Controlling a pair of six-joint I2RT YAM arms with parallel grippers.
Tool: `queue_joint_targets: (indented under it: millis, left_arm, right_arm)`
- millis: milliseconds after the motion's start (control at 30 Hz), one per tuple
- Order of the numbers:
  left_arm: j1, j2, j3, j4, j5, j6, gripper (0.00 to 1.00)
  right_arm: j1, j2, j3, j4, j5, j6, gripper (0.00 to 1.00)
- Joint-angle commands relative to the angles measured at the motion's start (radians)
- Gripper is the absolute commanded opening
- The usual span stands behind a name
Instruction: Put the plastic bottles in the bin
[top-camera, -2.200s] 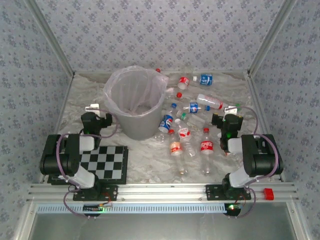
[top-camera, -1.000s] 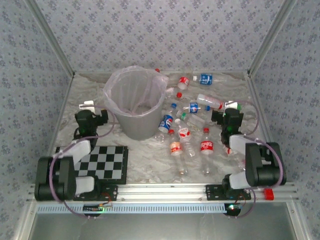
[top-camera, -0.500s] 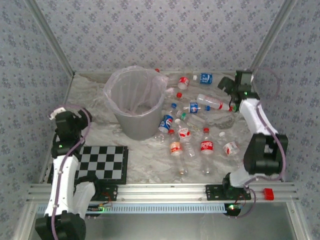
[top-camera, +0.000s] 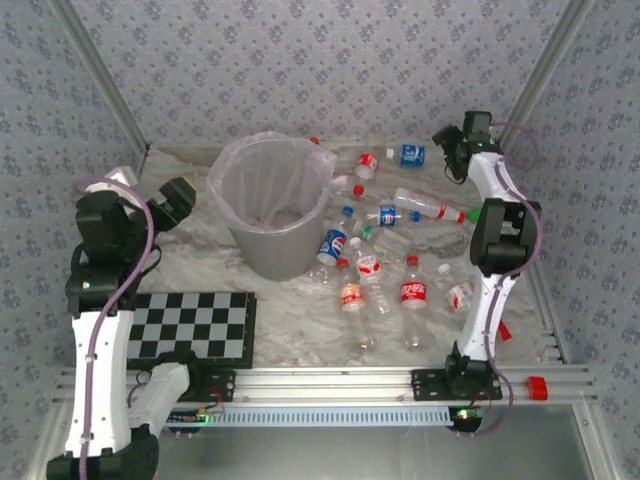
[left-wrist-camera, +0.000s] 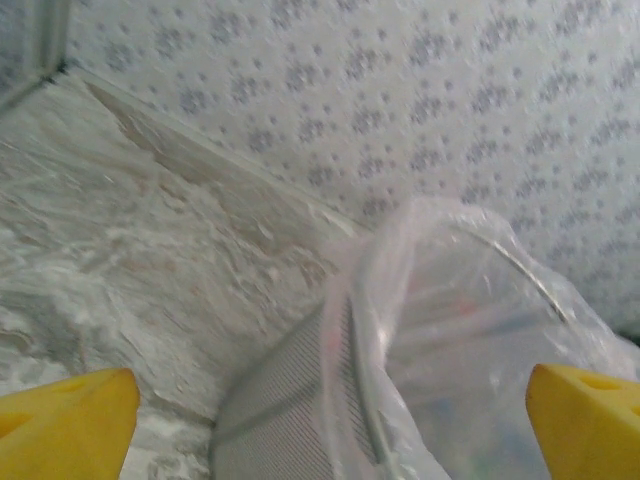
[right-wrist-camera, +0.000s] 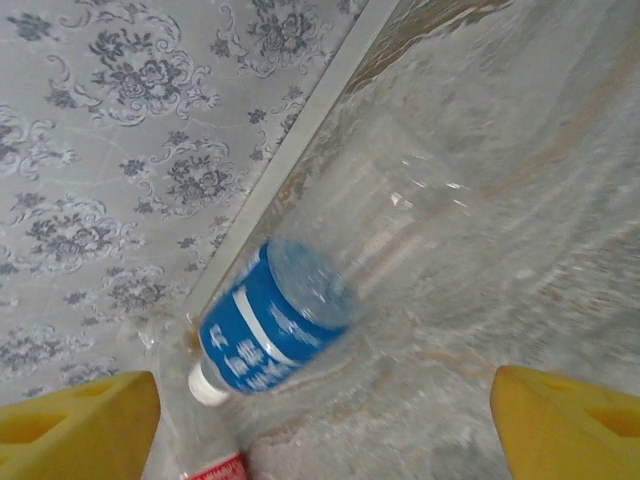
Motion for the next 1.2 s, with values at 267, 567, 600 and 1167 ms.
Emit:
queue_joint_targets:
  millis: [267, 567, 600, 1167]
  left_arm:
    - [-0.170, 0.102, 0.013, -0.033, 0.013, 0.010, 0.99]
    - [-0.225, 0.124, -0.045, -0.006, 0.001, -0.020, 0.99]
    - [-0.233, 0.123, -0.051, -0.003, -0.002, -0.023, 0.99]
    - [-0.253, 0.108, -0.061, 0.016, 0.022, -0.041, 0.99]
  right_arm:
    - [0.030, 0.269, 0.288, -0.072, -0.062, 0.236, 0.95]
    - [0.064, 0.421, 0.442, -0.085, -0.058, 0.323, 0.92]
    - [0.066, 0.435, 0.456, -0.089, -0.058, 0.337, 0.91]
    - [0.026, 0.386, 0.457, -0.096, -0.074, 0.277, 0.54]
